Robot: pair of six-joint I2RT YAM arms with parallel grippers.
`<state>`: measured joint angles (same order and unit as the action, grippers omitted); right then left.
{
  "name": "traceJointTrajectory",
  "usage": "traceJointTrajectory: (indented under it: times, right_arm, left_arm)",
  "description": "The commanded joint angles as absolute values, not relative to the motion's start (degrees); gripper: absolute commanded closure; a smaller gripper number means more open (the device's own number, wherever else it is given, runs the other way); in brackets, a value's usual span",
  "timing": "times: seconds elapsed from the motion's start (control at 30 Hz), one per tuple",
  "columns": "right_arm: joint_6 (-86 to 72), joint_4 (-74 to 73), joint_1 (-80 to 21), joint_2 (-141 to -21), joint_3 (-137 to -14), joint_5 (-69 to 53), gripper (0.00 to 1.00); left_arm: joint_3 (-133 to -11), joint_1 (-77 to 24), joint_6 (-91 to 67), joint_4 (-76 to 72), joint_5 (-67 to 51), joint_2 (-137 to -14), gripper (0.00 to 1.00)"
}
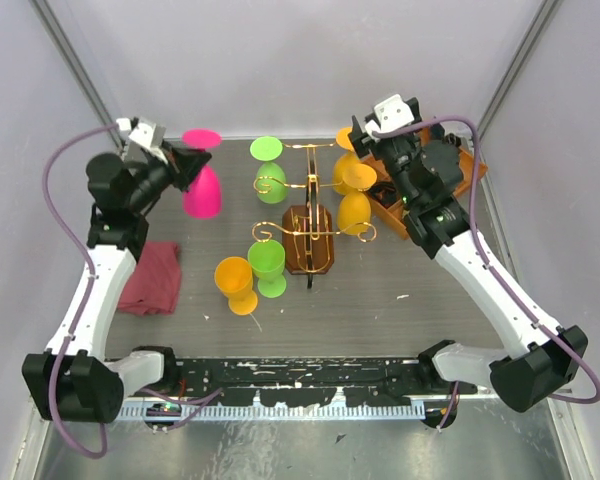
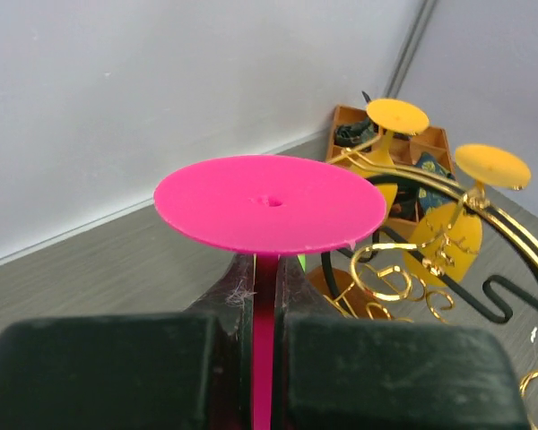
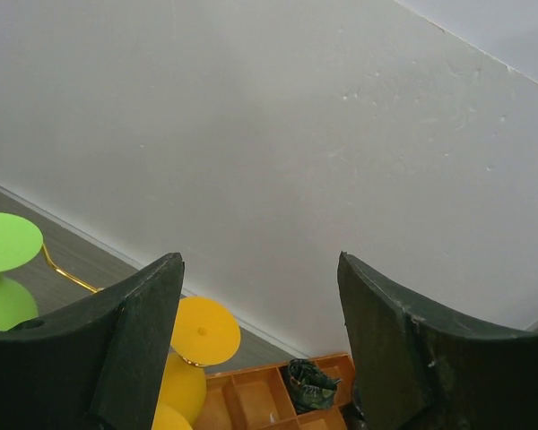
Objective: Place the wine glass upside down on the wine glass rack
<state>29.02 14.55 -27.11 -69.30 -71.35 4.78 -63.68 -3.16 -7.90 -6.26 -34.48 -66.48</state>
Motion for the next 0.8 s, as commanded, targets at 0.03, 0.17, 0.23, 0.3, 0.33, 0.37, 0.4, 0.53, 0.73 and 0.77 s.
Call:
traceJointTrajectory:
  times: [0.03, 0.17, 0.23, 0.3, 0.33, 0.37, 0.4, 0.53, 0.73, 0.77]
  right_arm:
    - [27.0, 13.8, -27.5, -67.1, -71.5, 5.7, 0.25]
    - [28.1, 13.4, -27.5, -67.0, -71.4, 6.2, 0.24]
    - [28.6, 13.3, -27.5, -67.0, -71.4, 6.2, 0.24]
    - [29.1, 13.2, -27.5, -67.1, -71.3, 6.2, 0.24]
    - [29.2, 13.2, -27.5, -67.3, -71.4, 6.2, 0.23]
    - [29.4, 13.2, -27.5, -67.3, -71.4, 6.1, 0.23]
    - [29.6, 13.2, -27.5, -67.5, -71.4, 5.9, 0.23]
    - [30.1, 13.2, -27.5, -67.7, -71.3, 4.6, 0.23]
    - [30.7, 13.1, -27.5, -67.4, -71.0, 4.9, 0.23]
    - [30.9, 13.1, -27.5, -67.3, -70.9, 4.9, 0.22]
  left_arm:
    - [-48.9, -3.2, -13.4, -36.7, -39.2, -63.7, 1.0]
    - [-41.7, -3.2, -17.7, -46.6, -42.3, -63.4, 1.0]
    - [-38.6, -3.2, -20.7, -52.1, -43.4, -63.5, 1.0]
    - [-36.3, -3.3, -23.1, -56.9, -44.2, -64.1, 1.0]
    - [-35.4, -3.6, -23.8, -58.8, -44.6, -64.4, 1.0]
    - [-34.9, -3.9, -24.2, -59.7, -44.8, -64.9, 1.0]
    - [-34.5, -4.4, -24.4, -60.3, -45.1, -65.4, 1.0]
    - [-33.1, -6.8, -25.5, -64.3, -45.6, -68.3, 1.0]
    - [-31.9, -10.3, -25.3, -67.9, -44.7, -72.3, 1.0]
    - [-31.9, -10.8, -24.9, -68.2, -44.7, -73.7, 1.0]
